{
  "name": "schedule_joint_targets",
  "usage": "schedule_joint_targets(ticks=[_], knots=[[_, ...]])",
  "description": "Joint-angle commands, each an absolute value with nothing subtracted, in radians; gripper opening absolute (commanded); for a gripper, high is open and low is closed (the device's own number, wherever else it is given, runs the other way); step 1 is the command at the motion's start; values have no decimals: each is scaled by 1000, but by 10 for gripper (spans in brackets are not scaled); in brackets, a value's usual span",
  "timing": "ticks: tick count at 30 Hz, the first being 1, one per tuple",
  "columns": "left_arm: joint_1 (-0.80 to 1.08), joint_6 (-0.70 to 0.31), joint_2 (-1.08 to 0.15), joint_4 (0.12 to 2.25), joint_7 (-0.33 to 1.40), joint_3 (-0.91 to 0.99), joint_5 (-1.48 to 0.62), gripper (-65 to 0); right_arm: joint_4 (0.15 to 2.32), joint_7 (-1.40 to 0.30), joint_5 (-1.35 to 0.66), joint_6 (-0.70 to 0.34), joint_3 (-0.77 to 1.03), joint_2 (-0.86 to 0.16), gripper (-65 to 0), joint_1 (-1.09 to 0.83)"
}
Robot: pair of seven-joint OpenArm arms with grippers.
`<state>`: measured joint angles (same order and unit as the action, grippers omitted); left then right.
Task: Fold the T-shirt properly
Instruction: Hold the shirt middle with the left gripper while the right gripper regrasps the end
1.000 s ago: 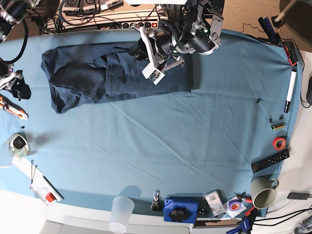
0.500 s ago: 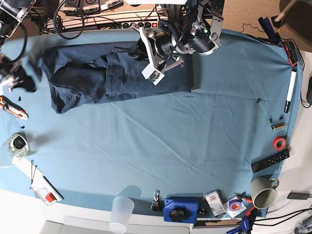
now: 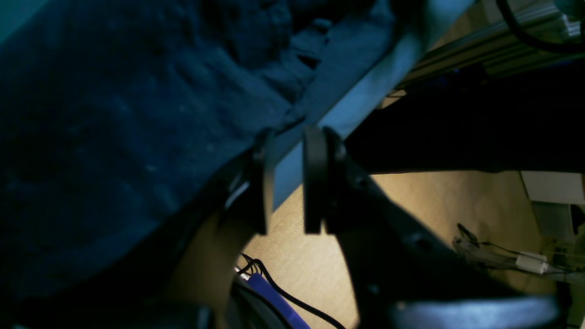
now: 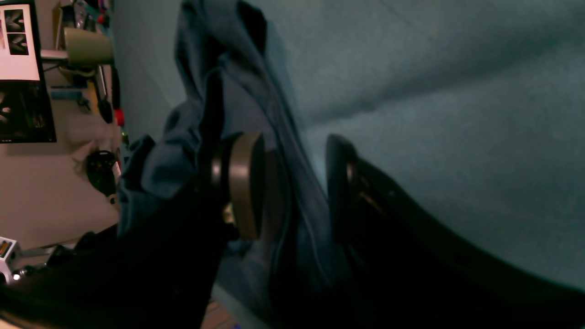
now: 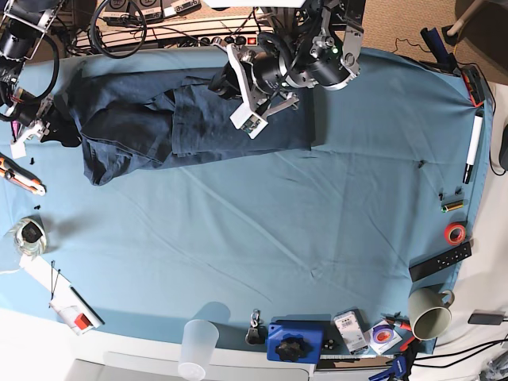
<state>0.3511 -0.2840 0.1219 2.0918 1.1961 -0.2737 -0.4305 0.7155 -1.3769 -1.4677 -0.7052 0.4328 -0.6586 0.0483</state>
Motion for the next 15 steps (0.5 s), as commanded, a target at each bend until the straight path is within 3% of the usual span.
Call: schedule_joint_targets(ticks=[1, 6, 15], knots=[[346, -289, 133, 2109, 1178, -278, -449, -551, 718, -1396, -1484, -698, 430, -637, -423, 53], [347, -289, 133, 2109, 1178, -278, -449, -551, 719, -1396, -1484, -698, 430, -613, -423, 44], [347, -289, 133, 2109, 1168, -278, -449, -551, 770, -1396, -1484, -698, 436, -672, -423, 45]])
